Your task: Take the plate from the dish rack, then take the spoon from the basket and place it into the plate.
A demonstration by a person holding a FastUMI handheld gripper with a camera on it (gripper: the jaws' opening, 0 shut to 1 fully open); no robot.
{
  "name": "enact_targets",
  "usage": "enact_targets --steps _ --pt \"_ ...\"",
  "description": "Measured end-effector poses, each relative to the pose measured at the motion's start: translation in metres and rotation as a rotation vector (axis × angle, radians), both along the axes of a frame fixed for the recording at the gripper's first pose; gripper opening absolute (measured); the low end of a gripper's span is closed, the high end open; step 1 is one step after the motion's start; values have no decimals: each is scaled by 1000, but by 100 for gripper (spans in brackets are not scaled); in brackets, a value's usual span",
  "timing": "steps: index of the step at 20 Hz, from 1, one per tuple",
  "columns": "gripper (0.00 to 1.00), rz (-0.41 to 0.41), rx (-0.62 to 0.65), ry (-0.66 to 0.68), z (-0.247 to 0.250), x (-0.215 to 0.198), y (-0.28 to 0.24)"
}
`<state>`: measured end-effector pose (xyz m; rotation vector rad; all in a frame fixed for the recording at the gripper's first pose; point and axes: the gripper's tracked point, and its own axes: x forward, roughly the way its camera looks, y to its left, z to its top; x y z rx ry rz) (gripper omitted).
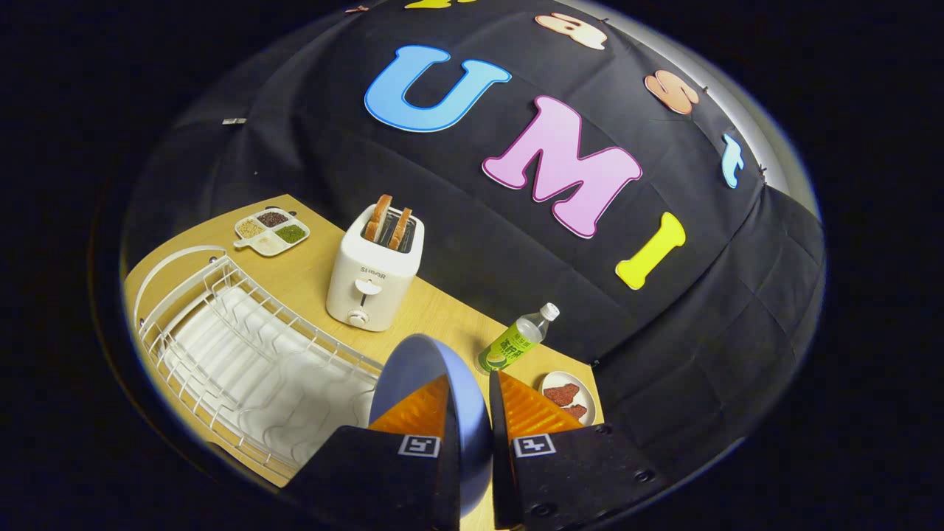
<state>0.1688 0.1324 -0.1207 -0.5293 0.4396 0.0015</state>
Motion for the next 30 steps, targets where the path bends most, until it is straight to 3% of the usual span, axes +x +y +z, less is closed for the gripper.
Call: enact_targets --steps 9,17,22,30 --pt "18 -9 214 43 23 -22 -40" --pt "18 -26 454 65 52 -78 -109" --pt "18 5 578 122 40 -118 -147" --pt "18 24 713 248 -27 -167 -227"
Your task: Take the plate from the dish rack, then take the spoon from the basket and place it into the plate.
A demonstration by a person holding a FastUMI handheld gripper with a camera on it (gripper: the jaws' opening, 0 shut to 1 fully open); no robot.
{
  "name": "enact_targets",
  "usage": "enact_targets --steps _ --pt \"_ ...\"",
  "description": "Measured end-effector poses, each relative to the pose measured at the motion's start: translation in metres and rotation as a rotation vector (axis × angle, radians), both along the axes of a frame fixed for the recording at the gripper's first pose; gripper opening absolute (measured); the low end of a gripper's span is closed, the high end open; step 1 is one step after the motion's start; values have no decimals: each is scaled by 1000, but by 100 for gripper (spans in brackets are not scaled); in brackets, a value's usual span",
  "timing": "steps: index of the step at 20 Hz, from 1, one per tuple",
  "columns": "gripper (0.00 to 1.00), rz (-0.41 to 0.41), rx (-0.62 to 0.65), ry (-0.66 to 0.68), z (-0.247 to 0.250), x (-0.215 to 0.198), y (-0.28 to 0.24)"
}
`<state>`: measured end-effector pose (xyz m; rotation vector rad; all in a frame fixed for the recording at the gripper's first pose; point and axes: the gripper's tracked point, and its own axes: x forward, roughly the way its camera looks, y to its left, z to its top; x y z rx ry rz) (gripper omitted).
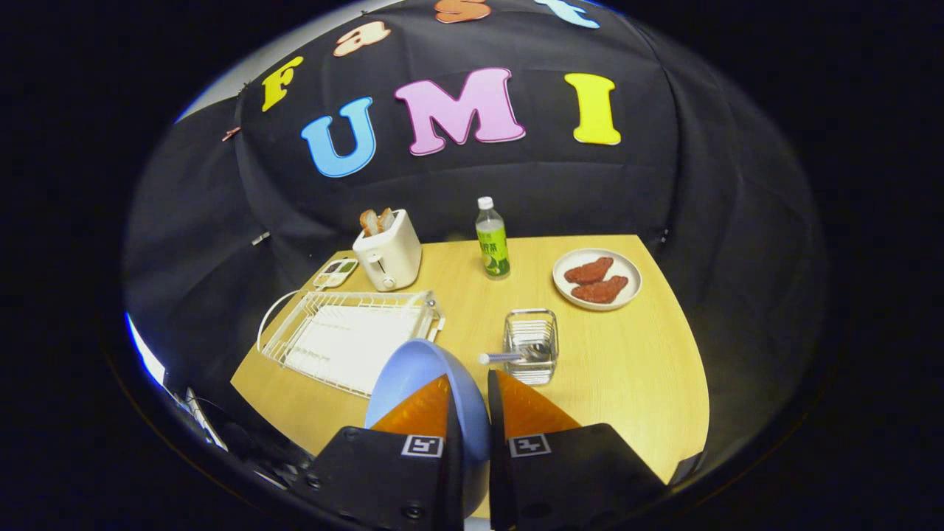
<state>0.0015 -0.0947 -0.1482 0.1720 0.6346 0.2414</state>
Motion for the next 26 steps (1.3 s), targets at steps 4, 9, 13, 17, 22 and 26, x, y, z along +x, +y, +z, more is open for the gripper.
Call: enact_targets --steps 4,9,13,17,22,26 --pt "17 40 59 56 -39 -12 -19" --pt "18 45 125 112 -94 -1 -17" --pt "19 31 144 138 -124 17 -12" --pt "21 31 146 129 -130 23 -14" --pt "66 49 141 83 -120 23 -15" --pt "98 119 49 -57 -95 21 -22"
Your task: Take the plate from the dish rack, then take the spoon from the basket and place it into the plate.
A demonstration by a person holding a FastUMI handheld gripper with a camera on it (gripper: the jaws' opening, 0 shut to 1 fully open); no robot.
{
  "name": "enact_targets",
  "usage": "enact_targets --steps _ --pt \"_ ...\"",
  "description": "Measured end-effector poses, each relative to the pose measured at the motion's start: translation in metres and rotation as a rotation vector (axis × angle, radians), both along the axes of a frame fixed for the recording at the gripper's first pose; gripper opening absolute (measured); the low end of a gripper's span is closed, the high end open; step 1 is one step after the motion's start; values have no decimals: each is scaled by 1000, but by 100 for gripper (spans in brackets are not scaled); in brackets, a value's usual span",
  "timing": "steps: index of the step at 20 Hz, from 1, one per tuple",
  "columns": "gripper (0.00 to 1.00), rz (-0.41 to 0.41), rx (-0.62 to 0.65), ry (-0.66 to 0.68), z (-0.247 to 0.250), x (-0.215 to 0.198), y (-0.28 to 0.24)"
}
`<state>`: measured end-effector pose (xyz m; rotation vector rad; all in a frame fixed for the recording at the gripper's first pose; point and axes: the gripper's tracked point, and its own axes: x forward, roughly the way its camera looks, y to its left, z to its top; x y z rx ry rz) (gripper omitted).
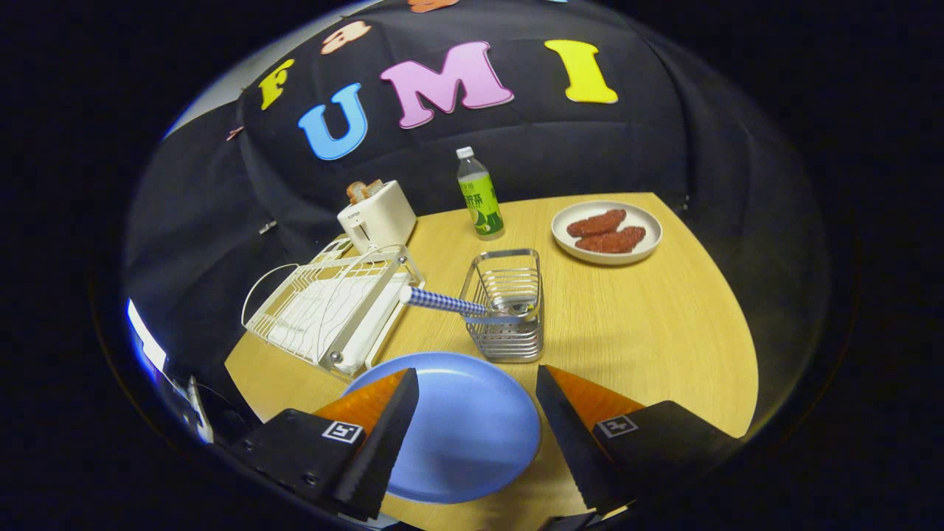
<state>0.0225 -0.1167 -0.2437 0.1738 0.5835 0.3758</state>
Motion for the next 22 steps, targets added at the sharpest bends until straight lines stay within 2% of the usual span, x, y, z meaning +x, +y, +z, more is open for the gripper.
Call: enact_targets --steps 4,7,15,18,19,20,22 --pt "98 103 -54 -150 31 3 15" --pt "98 161 -89 -213 41 15 31" --pt "97 228 -199 -285 31 59 55" --pt "80 257 -248 -301 18 69 63" --pt "78 262 -267 -305 14 71 64" --pt "72 264 -274 -301 10 72 65" --pt "69 269 -280 -301 6 75 68"
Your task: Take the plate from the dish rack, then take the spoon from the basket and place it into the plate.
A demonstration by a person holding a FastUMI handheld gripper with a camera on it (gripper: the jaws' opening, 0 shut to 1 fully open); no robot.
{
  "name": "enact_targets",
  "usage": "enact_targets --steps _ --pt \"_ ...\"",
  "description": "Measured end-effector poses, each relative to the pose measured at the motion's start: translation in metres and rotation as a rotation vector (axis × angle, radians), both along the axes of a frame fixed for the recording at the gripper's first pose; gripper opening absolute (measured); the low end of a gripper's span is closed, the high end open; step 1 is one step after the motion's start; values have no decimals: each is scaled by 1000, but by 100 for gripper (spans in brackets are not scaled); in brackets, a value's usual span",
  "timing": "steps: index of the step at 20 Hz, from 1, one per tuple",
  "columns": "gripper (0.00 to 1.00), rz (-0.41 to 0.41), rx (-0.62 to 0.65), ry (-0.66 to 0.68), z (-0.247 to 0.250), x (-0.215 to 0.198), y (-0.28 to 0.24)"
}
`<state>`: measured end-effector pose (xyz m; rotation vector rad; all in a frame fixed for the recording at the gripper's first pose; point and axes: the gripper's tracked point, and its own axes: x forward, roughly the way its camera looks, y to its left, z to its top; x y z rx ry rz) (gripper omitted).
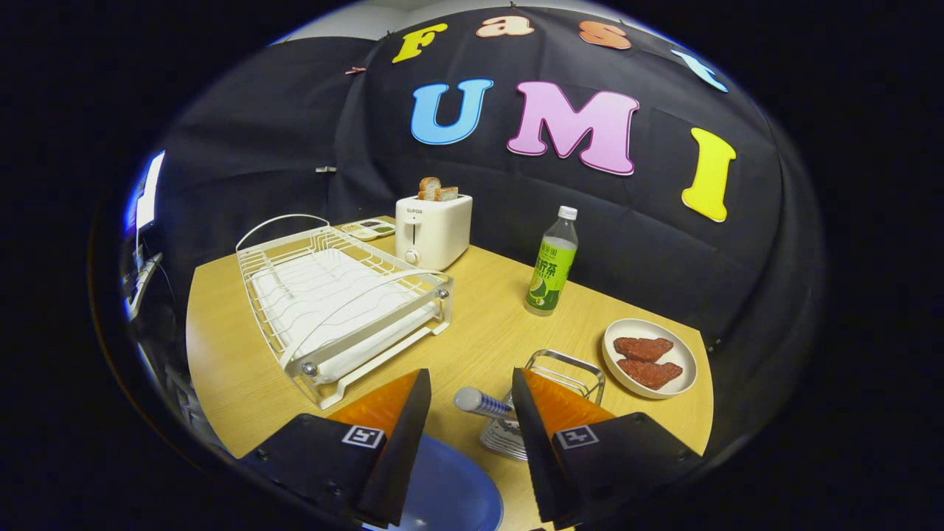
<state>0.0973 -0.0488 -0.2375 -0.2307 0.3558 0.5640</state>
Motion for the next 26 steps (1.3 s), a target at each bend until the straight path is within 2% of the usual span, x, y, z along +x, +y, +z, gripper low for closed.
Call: enact_targets --steps 2,3,4,6,8,11,14,16,22,26 --pt "68 -10 -32 -38 0 7 -4" --pt "62 -8 -36 -42 -1 9 -4" --pt "52 -13 -41 -40 -4 10 -3" --pt "43 -30 -49 -42 -5 15 -5" --pt "36 -21 -51 -28 -7 14 -3" --pt "31 -29 -119 -62 -1 22 -8" --pt "21 -60 -92 -62 9 28 -10" --pt "18 -99 -69 -61 18 38 -20" --pt "11 -143 30 24 27 49 -37" --pt "11 -165 83 24 51 54 -50"
